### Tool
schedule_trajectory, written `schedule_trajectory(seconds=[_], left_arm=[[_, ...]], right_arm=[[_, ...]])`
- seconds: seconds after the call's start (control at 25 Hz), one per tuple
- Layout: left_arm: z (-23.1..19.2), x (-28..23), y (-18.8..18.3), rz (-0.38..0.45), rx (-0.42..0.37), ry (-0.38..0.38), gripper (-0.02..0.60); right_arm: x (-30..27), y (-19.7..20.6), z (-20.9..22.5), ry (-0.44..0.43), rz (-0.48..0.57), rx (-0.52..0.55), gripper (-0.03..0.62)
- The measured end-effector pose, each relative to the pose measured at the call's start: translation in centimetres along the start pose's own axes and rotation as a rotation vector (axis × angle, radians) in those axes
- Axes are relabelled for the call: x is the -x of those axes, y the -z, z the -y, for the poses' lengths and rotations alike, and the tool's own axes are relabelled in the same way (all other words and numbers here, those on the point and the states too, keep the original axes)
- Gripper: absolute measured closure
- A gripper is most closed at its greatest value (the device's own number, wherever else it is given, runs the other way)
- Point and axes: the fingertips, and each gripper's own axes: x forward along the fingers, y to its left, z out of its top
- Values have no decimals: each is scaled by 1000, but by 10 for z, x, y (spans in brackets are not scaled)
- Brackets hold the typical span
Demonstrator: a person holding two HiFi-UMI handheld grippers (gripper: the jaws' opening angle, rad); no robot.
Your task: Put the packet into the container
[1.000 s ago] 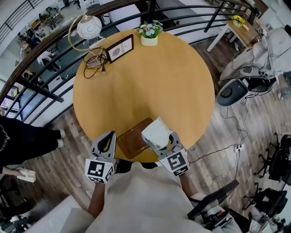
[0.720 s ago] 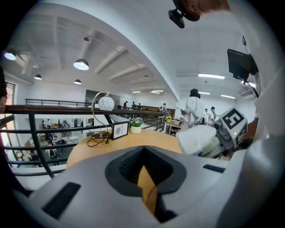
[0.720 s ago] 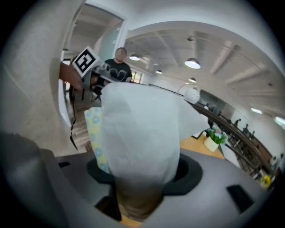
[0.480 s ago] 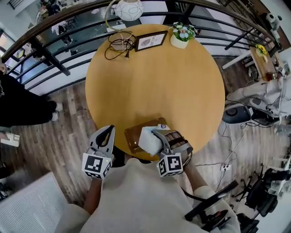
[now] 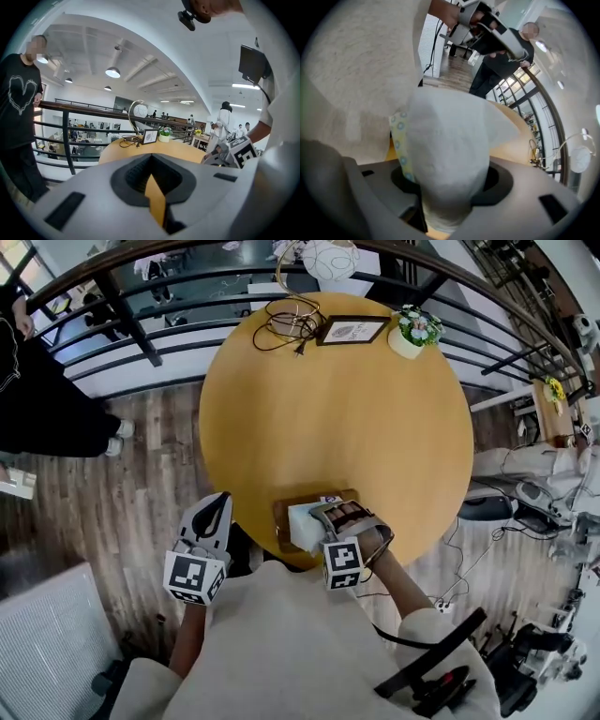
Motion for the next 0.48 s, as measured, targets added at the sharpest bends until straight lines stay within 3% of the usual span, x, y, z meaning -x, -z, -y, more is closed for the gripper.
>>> schedule_trajectory(seconds=[0.2, 0.48], left_arm=[[-6, 2, 2, 10, 25, -17, 577], [-9, 5, 0, 12, 41, -35, 577]], right_arm=[[-32, 13, -13, -204, -76, -10, 329], [-63, 16, -28, -303, -124, 27, 329]])
